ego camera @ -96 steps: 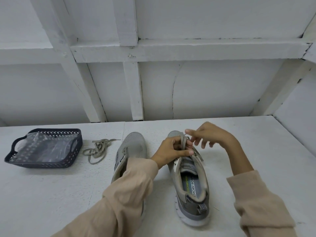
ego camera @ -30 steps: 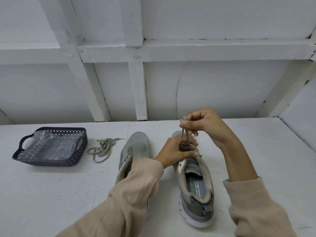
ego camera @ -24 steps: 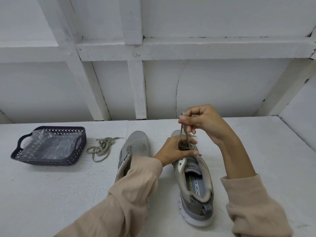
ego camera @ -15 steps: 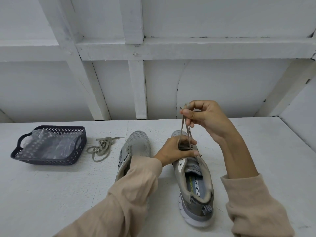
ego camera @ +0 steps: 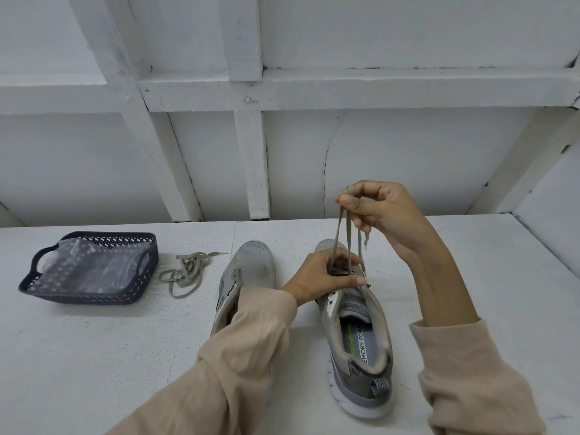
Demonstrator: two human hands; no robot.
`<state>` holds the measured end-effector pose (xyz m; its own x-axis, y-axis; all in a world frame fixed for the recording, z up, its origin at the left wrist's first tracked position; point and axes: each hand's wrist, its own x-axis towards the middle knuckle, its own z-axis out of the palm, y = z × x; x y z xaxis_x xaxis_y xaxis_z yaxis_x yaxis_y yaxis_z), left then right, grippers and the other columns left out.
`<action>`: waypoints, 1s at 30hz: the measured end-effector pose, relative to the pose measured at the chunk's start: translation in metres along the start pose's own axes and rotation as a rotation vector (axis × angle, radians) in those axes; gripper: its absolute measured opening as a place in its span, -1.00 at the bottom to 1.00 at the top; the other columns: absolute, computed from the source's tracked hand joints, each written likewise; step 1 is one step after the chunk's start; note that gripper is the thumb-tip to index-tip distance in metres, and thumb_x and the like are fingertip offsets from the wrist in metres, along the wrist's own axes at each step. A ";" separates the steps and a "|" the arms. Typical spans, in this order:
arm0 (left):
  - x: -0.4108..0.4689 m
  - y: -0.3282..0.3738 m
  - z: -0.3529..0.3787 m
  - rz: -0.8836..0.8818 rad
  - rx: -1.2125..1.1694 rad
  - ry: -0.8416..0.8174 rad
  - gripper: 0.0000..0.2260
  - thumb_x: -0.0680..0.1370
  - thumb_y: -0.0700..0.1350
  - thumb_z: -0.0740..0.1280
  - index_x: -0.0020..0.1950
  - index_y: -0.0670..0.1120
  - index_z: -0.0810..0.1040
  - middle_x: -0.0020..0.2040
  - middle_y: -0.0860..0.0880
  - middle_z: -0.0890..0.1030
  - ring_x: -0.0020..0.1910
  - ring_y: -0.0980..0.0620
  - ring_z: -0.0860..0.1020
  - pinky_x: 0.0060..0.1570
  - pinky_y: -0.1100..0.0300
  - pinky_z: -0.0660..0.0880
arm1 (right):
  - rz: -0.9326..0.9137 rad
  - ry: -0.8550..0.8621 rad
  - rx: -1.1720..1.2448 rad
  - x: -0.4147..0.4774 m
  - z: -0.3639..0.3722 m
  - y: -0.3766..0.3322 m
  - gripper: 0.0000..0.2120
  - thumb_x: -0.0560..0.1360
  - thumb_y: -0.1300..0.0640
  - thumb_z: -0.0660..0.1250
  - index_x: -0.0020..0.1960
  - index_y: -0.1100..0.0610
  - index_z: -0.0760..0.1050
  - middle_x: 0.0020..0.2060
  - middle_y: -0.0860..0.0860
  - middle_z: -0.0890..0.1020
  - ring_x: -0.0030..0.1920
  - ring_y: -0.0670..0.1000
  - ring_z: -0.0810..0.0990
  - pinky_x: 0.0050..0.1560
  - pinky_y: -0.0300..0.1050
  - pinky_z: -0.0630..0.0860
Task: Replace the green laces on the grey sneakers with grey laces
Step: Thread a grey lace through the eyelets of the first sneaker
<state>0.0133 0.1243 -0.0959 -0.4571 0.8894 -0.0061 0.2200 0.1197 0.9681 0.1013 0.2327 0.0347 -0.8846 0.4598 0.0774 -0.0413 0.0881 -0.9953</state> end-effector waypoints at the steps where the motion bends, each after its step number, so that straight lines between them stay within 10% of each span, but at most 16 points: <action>1: 0.000 0.002 0.000 0.015 -0.032 -0.005 -0.71 0.42 -0.12 0.54 0.11 -0.04 0.61 0.03 -0.02 0.67 0.03 0.10 0.64 0.16 0.19 0.54 | 0.005 0.004 0.004 0.001 -0.001 0.001 -0.92 0.45 0.23 0.44 -0.11 0.24 0.62 -0.30 0.12 0.52 -0.44 -0.04 0.42 -0.44 -0.26 0.35; 7: -0.003 0.032 -0.009 0.125 -0.437 0.110 -0.85 0.57 -0.31 0.33 0.10 -0.20 0.42 0.02 -0.17 0.67 0.05 -0.02 0.64 0.14 0.18 0.53 | 0.016 0.046 0.019 0.006 -0.006 0.004 -0.89 0.46 0.23 0.44 -0.06 0.27 0.61 -0.26 0.13 0.54 -0.40 0.00 0.46 -0.46 -0.25 0.36; 17: 0.003 0.056 -0.023 0.216 -0.296 0.180 -0.85 0.57 -0.18 0.34 0.05 -0.26 0.55 -0.04 -0.10 0.63 -0.06 -0.03 0.59 0.14 -0.01 0.52 | 0.027 0.056 0.004 0.013 -0.004 0.006 -0.85 0.38 0.34 0.48 -0.14 0.25 0.52 -0.35 0.07 0.56 -0.39 0.00 0.51 -0.46 -0.24 0.38; 30: -0.007 0.059 -0.064 0.208 -0.396 0.488 -0.85 0.55 -0.21 0.36 0.07 -0.04 0.64 -0.22 0.04 0.53 -0.17 -0.03 0.49 -0.04 0.21 0.51 | -0.023 0.566 -0.074 0.017 -0.058 0.038 -0.57 0.46 0.46 0.25 0.27 0.15 0.37 -0.26 0.11 0.53 -0.48 -0.02 0.58 -0.41 -0.20 0.57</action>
<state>-0.0251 0.0968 -0.0224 -0.7977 0.5634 0.2153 0.0550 -0.2875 0.9562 0.1117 0.2948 0.0016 -0.4960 0.8571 0.1389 -0.0074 0.1558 -0.9878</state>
